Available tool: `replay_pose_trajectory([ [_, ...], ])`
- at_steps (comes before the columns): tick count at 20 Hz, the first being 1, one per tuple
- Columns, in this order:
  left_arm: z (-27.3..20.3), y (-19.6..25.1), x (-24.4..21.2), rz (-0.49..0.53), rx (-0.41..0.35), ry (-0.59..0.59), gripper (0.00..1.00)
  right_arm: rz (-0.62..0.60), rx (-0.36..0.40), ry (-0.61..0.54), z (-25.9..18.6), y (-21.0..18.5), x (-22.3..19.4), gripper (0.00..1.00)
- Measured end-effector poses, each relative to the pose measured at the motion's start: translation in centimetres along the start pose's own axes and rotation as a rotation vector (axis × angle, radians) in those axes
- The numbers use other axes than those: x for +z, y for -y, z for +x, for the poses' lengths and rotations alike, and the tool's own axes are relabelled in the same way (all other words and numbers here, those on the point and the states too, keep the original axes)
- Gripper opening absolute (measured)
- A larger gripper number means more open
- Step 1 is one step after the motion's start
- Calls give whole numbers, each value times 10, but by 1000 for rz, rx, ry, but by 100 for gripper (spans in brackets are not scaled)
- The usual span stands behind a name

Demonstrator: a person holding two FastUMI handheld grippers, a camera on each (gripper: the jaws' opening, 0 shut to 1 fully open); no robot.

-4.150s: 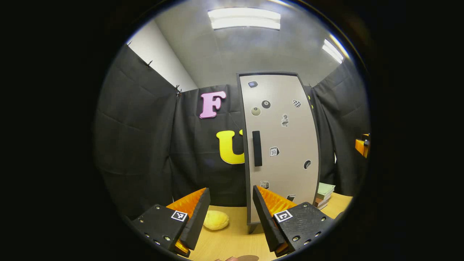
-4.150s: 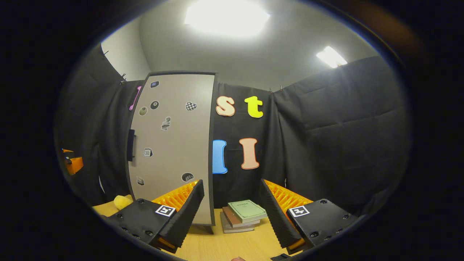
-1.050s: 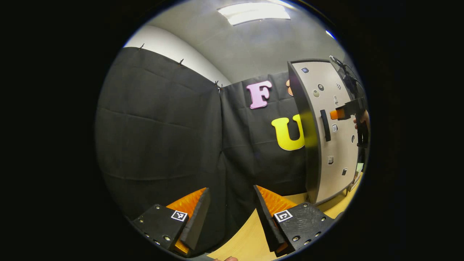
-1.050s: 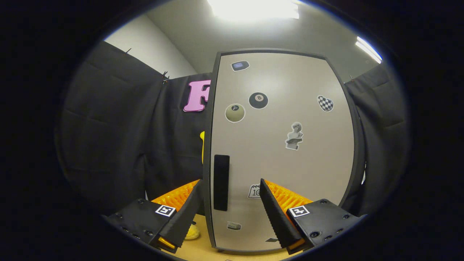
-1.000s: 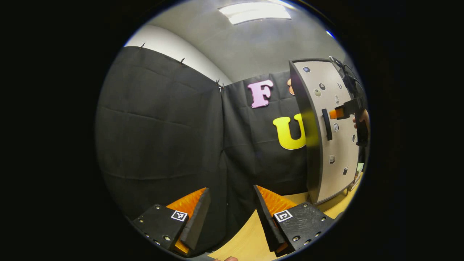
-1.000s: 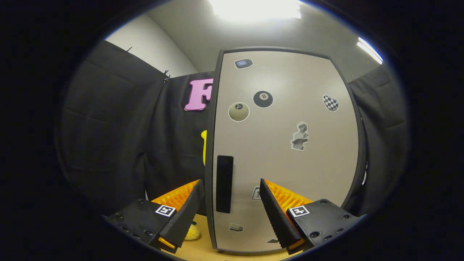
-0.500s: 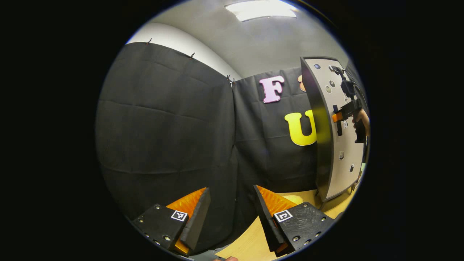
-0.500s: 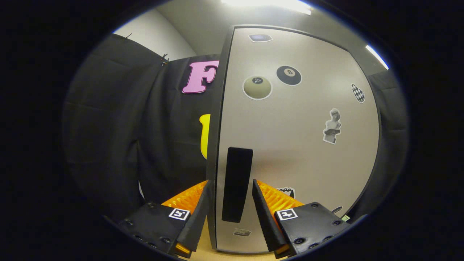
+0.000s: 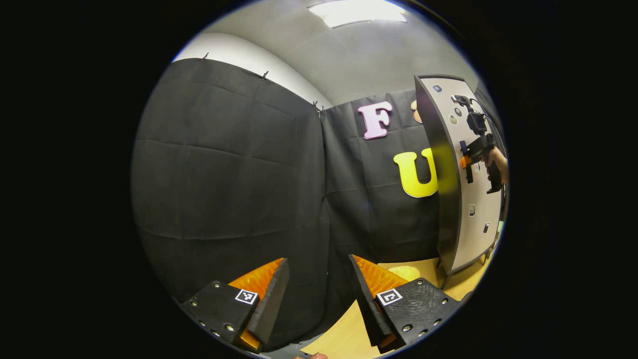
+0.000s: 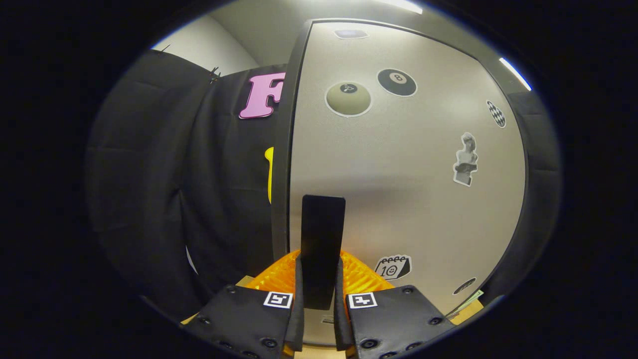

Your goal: Open the cabinet door with the right hand, grasp the bottle in the cabinet with the left hand and place it on the coaster, then close the cabinet door with the right hand.

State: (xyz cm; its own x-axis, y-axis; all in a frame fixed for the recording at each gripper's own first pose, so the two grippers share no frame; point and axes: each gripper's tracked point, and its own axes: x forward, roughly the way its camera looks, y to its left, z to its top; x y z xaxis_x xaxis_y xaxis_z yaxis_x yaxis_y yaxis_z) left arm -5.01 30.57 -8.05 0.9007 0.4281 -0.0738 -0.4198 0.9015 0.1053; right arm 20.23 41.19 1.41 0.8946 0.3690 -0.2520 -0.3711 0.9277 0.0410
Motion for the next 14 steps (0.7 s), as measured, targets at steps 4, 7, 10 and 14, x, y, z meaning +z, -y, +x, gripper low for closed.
replay_pose_trajectory([
  [4,5,18,6,-10,-40,14,68,-18,50,-2,-6,1,-1,17],
  [7,8,33,8,-13,-69,27,66,-9,88,-2,-19,-2,1,18],
  [10,6,49,11,-23,-105,29,69,-9,121,0,-27,-2,0,18],
  [14,7,70,19,-27,-147,47,69,-1,157,-9,-52,-5,1,18],
])
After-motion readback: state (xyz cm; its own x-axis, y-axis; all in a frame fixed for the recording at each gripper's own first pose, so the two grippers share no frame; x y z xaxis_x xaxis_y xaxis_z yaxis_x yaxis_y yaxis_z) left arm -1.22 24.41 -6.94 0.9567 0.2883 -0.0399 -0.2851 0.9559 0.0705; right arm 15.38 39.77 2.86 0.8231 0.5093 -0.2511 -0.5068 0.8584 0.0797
